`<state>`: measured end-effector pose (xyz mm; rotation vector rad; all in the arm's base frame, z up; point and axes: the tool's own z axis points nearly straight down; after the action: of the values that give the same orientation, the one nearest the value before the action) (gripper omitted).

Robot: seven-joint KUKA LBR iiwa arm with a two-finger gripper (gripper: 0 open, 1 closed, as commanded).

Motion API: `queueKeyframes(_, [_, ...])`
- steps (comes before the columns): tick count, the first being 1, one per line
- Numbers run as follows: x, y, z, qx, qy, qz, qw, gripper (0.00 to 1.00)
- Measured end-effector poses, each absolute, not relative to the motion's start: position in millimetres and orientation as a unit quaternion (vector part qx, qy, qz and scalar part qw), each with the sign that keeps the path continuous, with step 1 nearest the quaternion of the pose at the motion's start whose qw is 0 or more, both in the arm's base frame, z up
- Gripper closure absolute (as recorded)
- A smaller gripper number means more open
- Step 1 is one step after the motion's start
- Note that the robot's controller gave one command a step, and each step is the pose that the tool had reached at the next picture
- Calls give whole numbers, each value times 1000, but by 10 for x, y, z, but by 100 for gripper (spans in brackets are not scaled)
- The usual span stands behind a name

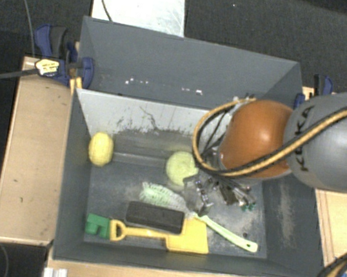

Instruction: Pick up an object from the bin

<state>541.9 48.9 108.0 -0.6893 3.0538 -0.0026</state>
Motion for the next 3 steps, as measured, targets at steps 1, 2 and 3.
queueKeyframes(1, [5511,673,1379,-169,986,0,5,0])
queueKeyframes(2, [5510,672,1378,-169,986,0,5,0])
queueKeyframes(3, [5316,571,786,-220,975,0,6,0])
